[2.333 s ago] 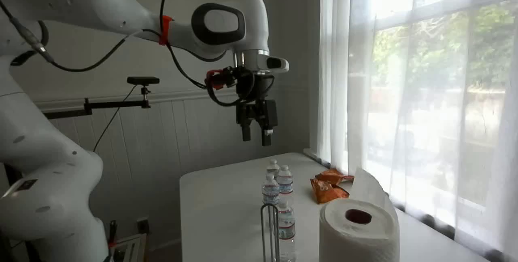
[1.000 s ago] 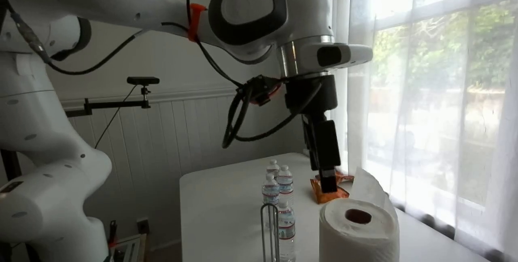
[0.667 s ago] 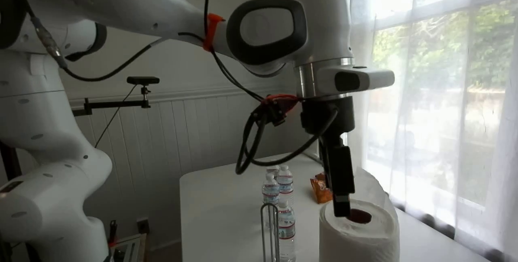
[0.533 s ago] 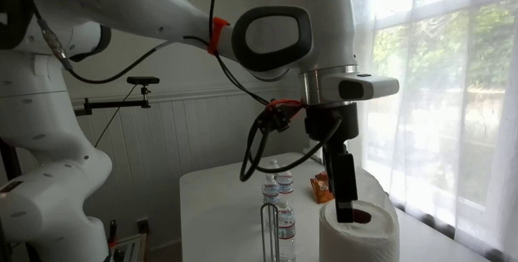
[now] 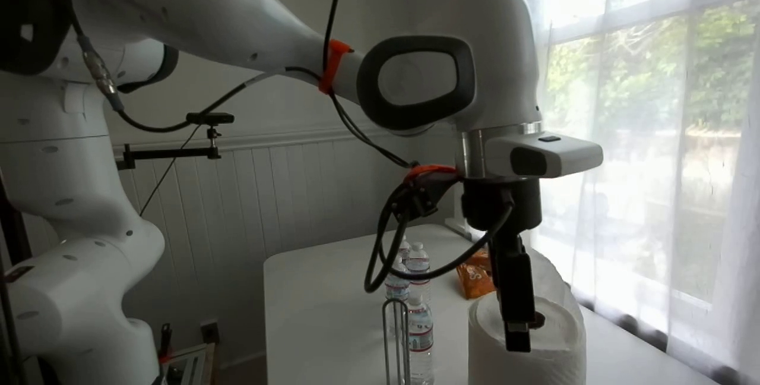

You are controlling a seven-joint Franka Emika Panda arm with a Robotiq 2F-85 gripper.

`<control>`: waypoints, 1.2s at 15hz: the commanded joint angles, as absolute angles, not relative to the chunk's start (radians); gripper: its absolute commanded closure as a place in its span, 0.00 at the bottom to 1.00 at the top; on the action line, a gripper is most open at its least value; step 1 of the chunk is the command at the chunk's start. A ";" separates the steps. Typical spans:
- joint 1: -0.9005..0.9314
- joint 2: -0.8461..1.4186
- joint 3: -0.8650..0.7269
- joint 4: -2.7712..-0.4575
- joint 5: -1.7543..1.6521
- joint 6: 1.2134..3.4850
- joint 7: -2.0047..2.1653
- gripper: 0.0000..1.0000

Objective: Pick up the kitchen paper roll and put it on the kitchen paper holder

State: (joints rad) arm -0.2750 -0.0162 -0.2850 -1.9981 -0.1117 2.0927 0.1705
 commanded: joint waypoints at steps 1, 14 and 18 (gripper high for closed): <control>-0.284 0.004 -0.292 -1.978 -0.080 2.106 0.187 0.00; -0.288 0.038 -0.295 -1.992 -0.051 2.162 0.226 0.00; -0.287 0.047 -0.294 -1.995 -0.050 2.166 0.235 0.00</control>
State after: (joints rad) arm -0.2832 0.0387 -0.2925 -1.9967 -0.0680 2.1507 0.2174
